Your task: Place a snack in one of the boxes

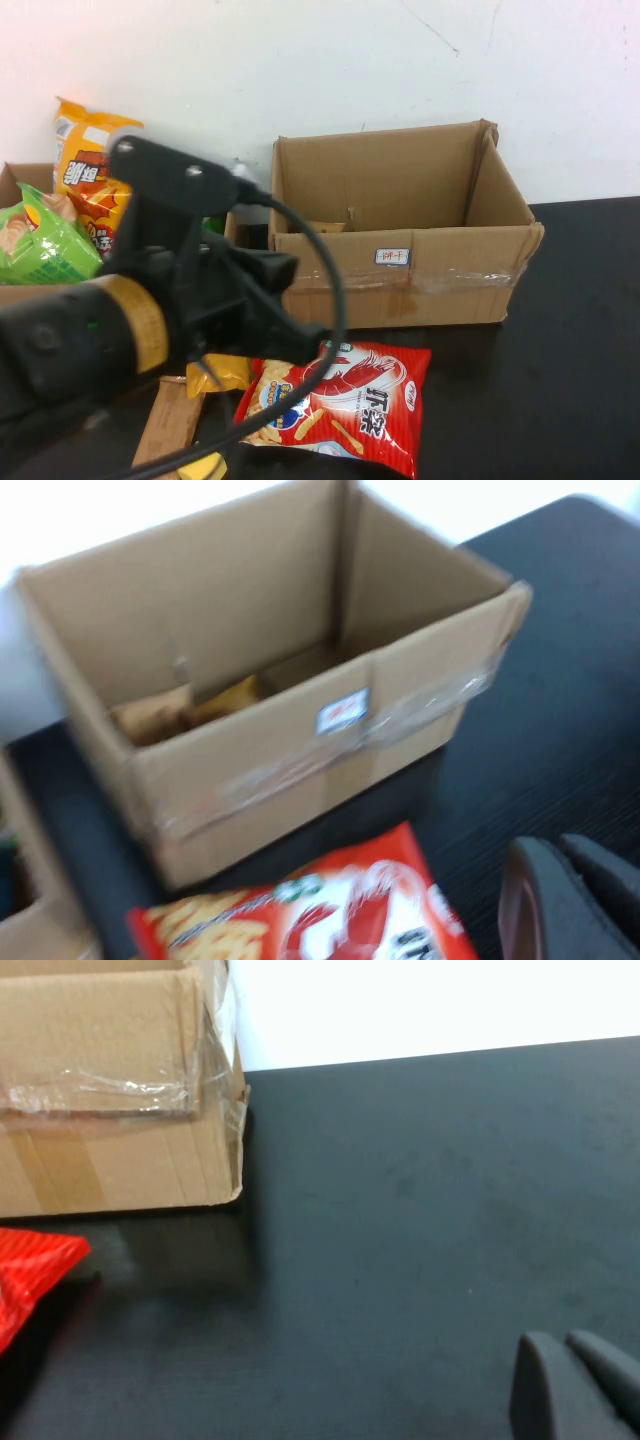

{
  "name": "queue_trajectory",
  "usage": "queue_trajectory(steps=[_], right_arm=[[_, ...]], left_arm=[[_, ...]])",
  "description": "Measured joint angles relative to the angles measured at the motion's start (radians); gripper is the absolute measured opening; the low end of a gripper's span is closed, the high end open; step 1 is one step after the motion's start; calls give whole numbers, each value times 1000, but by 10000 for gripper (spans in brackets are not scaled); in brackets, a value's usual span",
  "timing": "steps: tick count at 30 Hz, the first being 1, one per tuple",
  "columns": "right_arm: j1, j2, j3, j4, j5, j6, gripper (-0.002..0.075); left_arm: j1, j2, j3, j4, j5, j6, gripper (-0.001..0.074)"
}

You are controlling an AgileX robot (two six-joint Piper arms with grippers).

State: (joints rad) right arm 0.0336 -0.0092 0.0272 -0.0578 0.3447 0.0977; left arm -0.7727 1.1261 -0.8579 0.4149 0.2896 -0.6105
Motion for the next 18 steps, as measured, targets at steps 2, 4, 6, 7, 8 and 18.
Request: queue_trajectory(steps=[2, 4, 6, 7, 8, 18], right_arm=[[0, 0, 0, 0, 0, 0, -1], [0, 0, 0, 0, 0, 0, -1], [0, 0, 0, 0, 0, 0, -1], [0, 0, 0, 0, 0, 0, -1], [0, 0, 0, 0, 0, 0, -1], [0, 0, 0, 0, 0, 0, -1]], left_arm=[[0, -32, 4, 3, 29, 25, -1], [0, -72, 5, 3, 51, 81, -1], [0, -130, 5, 3, 86, 130, -1], [0, -157, 5, 3, 107, 141, -1], [-2, -192, 5, 3, 139, 146, -1], [-2, -455, 114, 174, 294, 40, -1]])
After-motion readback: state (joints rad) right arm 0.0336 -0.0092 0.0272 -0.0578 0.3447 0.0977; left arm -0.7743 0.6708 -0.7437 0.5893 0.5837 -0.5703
